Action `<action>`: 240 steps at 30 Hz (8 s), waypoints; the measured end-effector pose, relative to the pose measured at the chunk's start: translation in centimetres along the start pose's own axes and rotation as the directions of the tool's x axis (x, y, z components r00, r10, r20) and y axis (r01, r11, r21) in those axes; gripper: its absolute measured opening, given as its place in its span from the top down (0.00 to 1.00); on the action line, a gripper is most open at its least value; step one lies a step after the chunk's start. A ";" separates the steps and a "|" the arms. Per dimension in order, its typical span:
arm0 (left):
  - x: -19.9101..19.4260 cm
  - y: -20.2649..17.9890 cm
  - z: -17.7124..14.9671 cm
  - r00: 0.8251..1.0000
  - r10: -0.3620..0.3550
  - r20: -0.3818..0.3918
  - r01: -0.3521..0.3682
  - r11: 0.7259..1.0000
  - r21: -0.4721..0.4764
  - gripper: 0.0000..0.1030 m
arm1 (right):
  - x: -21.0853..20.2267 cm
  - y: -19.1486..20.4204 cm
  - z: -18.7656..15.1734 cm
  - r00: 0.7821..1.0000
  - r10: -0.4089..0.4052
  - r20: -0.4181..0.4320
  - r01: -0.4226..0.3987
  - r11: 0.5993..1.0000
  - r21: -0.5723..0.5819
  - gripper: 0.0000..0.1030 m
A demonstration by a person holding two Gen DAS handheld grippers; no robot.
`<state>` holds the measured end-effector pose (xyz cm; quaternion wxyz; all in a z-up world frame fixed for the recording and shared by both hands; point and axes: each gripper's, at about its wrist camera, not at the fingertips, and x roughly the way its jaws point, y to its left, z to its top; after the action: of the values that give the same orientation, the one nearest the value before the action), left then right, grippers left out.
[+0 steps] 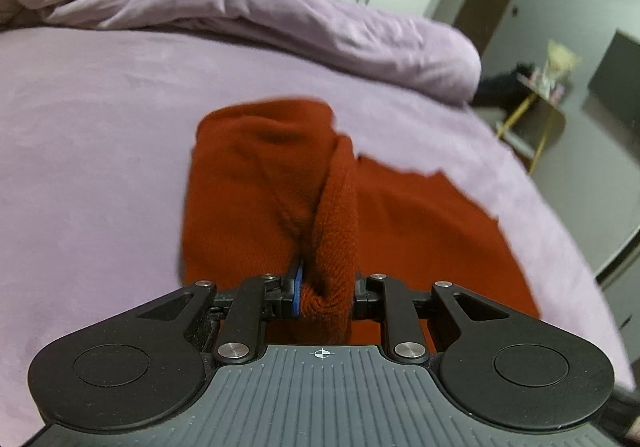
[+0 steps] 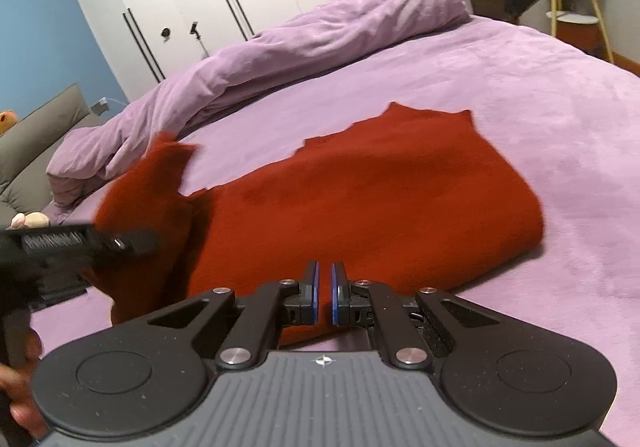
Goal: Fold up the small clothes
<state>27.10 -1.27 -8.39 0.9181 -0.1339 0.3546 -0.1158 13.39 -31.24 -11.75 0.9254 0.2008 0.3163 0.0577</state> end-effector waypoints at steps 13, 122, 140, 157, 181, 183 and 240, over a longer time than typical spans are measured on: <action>-0.7 -0.5 -2.4 0.991 -0.137 -0.001 0.135 0.973 0.185 0.44 | -0.2 -0.6 1.0 1.000 0.001 0.011 -0.001 1.000 0.001 0.95; 0.7 2.2 -3.0 0.993 -0.034 -0.114 0.028 0.998 -0.058 0.60 | 9.6 -6.0 8.3 0.972 0.157 -0.177 -0.151 0.987 0.049 0.56; 2.8 -1.1 -3.1 0.991 0.047 -0.122 -0.046 0.999 0.013 0.47 | 6.5 0.7 7.6 0.999 -0.054 0.009 0.052 0.891 -0.451 0.86; 2.7 -0.5 -2.8 0.990 0.030 -0.140 -0.038 0.998 -0.053 0.46 | 7.4 -4.3 6.6 0.942 -0.331 0.062 0.322 0.833 -0.449 0.97; 3.0 -2.2 -3.0 0.986 0.065 -0.151 -0.061 0.998 0.033 0.38 | 4.5 -9.7 5.8 0.991 0.062 -0.123 -0.049 0.993 0.103 0.60; 3.0 -2.4 -3.2 0.986 0.070 -0.153 -0.064 0.997 0.041 0.38 | 4.1 -9.8 6.3 0.990 0.059 -0.130 -0.044 0.992 0.116 0.60; 5.0 2.5 2.8 0.980 -0.134 -0.147 0.105 0.976 -0.189 0.27 | 4.6 -11.6 6.1 0.990 0.057 -0.127 -0.056 0.998 0.016 0.72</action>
<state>32.92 0.04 -10.30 0.8622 -0.2281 0.4271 -0.1487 20.50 -42.77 -14.69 0.9000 0.2114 0.3693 0.0946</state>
